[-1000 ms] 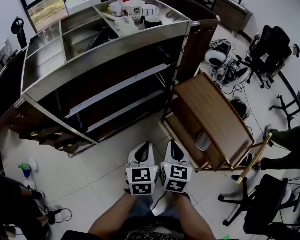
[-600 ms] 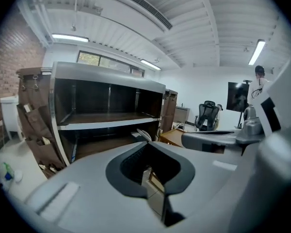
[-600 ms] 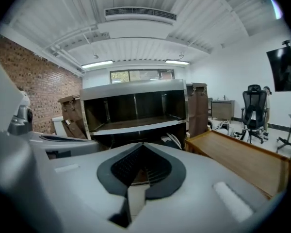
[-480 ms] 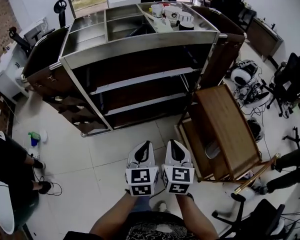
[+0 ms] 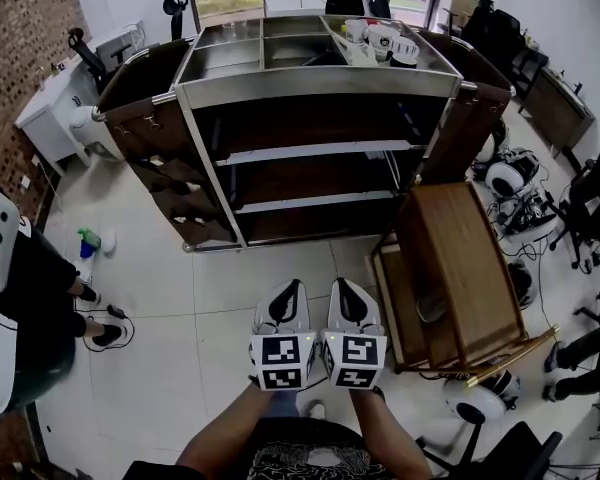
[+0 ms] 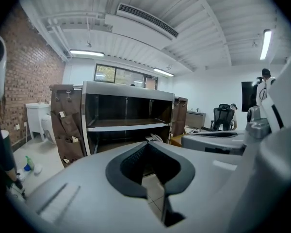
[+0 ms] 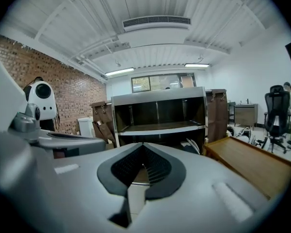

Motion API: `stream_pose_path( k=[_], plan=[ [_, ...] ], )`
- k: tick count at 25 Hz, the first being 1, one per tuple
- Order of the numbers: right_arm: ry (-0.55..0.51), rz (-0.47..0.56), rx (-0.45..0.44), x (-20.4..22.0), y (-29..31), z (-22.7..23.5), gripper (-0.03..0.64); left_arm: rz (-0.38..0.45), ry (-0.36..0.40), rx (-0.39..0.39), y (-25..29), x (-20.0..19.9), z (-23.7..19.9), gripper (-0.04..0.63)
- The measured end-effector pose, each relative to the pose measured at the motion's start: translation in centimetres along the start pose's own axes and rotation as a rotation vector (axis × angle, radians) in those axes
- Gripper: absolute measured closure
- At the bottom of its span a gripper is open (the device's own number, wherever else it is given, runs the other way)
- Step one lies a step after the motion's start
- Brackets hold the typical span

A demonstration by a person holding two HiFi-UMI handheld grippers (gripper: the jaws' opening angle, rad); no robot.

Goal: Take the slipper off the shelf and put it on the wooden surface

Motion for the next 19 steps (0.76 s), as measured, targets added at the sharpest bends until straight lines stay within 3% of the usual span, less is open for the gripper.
stream_pose_path(
  k=[19],
  plan=[
    [-0.025,0.047,-0.066,1.0,-5.2,-0.8,0.617,0.033,0.005,-0.058,-5.7,1.7,2.9,0.589]
  ],
)
Point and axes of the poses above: the fingertips, and each gripper's own axes: y forward along the fingers, z to its right, x out of its underside, the point moved 10 cm from there along -y, backward along the fingers, and after that the axes turned 2 degrees about -z, right-handed, at the moved point
